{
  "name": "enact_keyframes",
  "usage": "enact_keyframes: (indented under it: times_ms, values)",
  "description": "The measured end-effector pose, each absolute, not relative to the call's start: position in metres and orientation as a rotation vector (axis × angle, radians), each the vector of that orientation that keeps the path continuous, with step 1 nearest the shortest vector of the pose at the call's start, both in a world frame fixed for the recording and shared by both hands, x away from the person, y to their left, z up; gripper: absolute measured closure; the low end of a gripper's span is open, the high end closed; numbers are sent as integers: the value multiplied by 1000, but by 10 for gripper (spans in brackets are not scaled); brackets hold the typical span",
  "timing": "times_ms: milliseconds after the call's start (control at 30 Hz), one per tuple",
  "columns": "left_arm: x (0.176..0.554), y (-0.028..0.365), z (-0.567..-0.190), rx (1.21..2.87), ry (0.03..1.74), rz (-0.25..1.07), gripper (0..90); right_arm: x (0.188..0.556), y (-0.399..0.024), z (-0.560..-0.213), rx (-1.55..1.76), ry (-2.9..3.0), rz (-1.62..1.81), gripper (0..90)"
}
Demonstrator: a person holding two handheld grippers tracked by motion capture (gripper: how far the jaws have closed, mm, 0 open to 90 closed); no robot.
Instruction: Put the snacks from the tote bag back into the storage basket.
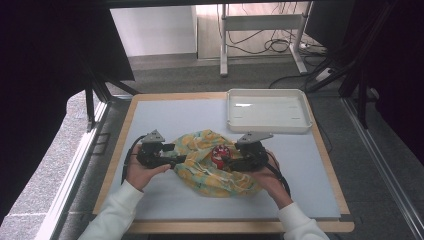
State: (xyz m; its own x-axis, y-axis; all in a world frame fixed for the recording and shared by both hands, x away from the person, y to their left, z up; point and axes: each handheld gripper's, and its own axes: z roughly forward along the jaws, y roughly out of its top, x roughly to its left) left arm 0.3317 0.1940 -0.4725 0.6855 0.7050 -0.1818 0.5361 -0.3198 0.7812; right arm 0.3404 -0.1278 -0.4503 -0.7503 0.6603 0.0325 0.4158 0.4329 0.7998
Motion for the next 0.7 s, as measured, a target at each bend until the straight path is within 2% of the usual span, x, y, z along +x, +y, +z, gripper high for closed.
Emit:
enact_keyframes:
  times_ms: [433, 700]
  values:
    - [331, 190, -474, 2009, 953, 235, 308, 359, -104, -471, 964, 2479, 1070, 218]
    - [333, 191, -476, 2007, 957, 235, 308, 361, -86, -483, 929, 2515, 974, 194]
